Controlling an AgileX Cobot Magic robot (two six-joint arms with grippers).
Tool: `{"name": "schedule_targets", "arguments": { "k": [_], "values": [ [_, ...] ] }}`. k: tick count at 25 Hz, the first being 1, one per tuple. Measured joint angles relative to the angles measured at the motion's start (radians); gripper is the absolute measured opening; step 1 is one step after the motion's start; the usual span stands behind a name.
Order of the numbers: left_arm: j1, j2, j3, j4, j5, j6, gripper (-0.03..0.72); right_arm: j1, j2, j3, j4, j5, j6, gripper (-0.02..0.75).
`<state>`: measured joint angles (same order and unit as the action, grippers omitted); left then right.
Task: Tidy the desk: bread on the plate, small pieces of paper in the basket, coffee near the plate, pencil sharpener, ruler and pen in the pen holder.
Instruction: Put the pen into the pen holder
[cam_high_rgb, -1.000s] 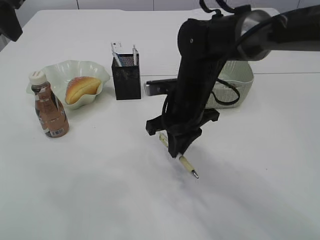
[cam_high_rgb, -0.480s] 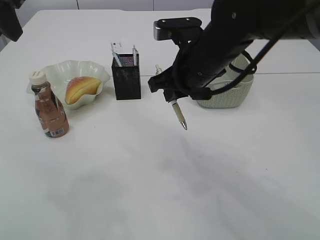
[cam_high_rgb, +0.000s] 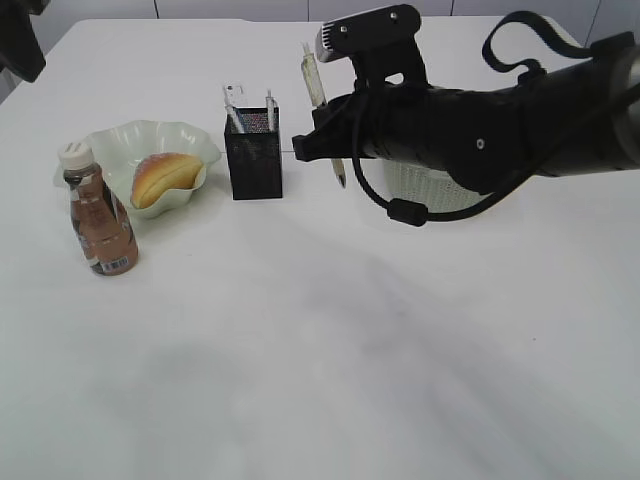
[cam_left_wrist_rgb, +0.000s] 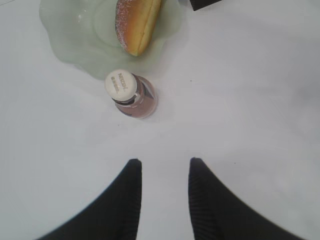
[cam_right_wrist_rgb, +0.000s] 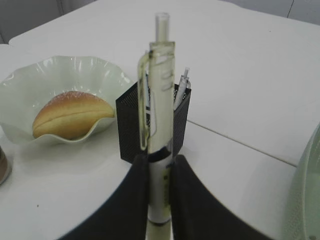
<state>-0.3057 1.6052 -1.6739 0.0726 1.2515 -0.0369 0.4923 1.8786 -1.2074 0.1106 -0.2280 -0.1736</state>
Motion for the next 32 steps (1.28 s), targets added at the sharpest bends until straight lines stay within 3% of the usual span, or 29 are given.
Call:
{"name": "schedule_targets", "arguments": {
  "k": [20,27,32],
  "values": [
    [0.000,0.076,0.000,0.011,-0.053,-0.006,0.239,0.000,0.340,-0.500,-0.002,-0.060,0.049,0.061],
    [0.000,0.111,0.000,0.046,-0.080,-0.006,0.239,0.000,0.401,-0.525,-0.026,-0.152,0.080,0.061],
    [0.000,0.114,0.000,0.053,-0.120,-0.006,0.239,0.000,0.402,-0.531,-0.135,-0.213,0.134,0.061]
  ]
}}
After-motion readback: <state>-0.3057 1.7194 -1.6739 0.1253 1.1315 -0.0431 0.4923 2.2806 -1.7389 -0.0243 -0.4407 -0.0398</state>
